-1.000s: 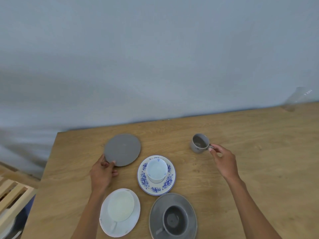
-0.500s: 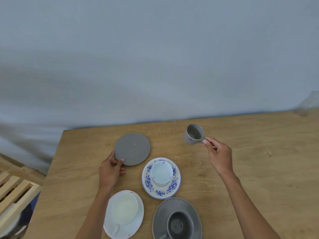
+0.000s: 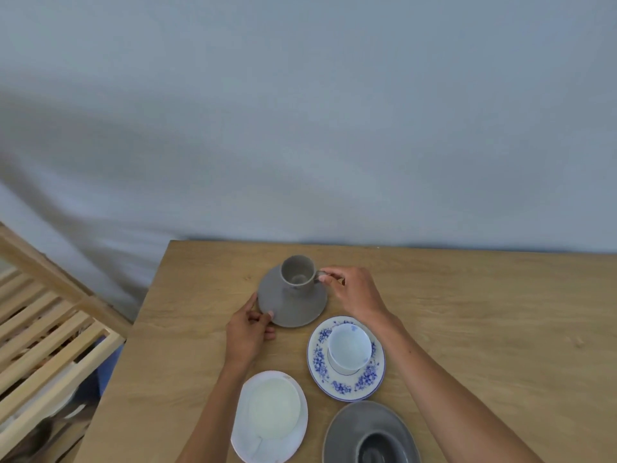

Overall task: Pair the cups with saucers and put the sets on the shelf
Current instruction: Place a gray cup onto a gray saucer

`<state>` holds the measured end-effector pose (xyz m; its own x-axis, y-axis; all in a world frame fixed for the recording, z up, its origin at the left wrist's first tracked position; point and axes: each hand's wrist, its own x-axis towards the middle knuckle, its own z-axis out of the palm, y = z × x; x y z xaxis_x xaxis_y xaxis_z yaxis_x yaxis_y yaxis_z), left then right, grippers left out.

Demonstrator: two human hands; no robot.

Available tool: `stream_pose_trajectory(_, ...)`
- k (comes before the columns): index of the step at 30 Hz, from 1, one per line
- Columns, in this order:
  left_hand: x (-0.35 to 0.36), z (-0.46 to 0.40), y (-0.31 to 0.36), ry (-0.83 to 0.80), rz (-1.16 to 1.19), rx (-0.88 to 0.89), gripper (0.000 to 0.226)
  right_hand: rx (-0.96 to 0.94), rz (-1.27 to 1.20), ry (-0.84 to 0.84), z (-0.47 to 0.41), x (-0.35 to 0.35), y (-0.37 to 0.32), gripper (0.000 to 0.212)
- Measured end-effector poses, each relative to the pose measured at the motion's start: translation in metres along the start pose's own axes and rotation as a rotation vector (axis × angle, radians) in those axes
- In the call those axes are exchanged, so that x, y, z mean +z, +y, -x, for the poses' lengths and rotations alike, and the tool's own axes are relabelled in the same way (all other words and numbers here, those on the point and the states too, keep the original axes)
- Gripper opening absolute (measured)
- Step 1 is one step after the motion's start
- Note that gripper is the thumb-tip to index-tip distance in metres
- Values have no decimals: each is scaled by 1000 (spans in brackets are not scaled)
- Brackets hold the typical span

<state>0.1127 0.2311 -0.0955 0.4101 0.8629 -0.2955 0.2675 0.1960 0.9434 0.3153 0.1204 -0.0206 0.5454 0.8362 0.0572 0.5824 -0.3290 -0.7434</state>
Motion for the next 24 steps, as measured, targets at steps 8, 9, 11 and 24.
stream_pose_trajectory(8,-1,-1,0,-3,45,-15,67,19,-10,-76,0,19,3,21)
stream_pose_trajectory(9,-1,0,1,-7,49,-18,67,20,-13,-80,-1,20,4,22)
stream_pose_trajectory(11,-1,3,4,-11,60,-24,67,31,-20,-82,-2,20,5,25)
stream_pose_trajectory(24,-13,1,16,62,-132,6,46,183,-128,39,3,3,8,20)
